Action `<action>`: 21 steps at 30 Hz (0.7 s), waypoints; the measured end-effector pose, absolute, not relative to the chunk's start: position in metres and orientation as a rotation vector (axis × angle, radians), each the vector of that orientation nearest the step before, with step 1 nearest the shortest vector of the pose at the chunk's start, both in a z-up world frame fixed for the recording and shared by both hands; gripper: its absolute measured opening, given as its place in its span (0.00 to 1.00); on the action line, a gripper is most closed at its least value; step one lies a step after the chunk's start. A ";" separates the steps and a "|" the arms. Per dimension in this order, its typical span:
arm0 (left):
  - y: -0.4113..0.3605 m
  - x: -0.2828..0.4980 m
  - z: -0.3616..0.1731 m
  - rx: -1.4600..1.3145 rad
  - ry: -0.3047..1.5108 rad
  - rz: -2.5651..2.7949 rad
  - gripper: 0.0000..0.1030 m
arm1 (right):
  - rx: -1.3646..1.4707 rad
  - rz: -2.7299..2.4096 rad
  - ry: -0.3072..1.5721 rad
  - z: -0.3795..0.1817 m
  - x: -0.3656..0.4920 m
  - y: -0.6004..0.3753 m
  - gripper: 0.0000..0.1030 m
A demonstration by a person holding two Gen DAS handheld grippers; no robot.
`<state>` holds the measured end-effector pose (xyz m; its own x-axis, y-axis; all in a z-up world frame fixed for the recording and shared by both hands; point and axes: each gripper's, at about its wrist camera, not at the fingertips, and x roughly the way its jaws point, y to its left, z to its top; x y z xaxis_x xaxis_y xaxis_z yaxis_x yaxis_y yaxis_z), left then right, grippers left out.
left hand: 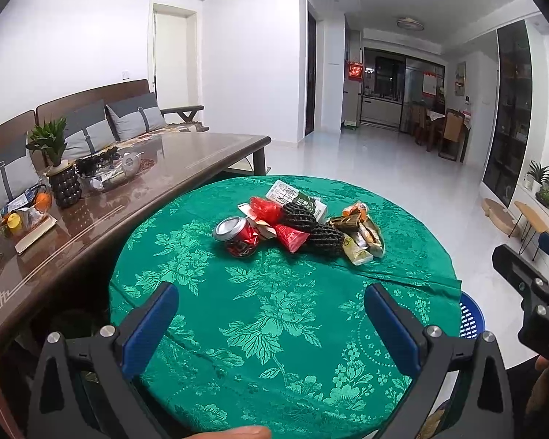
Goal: Collect trash
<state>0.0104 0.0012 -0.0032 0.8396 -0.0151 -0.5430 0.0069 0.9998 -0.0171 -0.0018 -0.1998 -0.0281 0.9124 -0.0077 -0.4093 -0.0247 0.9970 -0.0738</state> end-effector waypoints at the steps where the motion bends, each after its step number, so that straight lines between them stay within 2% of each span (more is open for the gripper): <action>1: 0.001 0.011 -0.003 -0.015 0.573 -0.013 1.00 | -0.078 0.008 0.421 -0.028 -0.002 -0.200 1.00; 21: -0.005 0.008 0.002 -0.014 0.560 -0.026 1.00 | -0.085 -0.008 0.397 -0.020 -0.012 -0.203 1.00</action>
<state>0.0075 -0.0049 0.0018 0.8470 -0.0280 -0.5309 0.0205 0.9996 -0.0200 -0.0124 -0.2025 -0.0203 0.9221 -0.0240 -0.3862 -0.0092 0.9964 -0.0839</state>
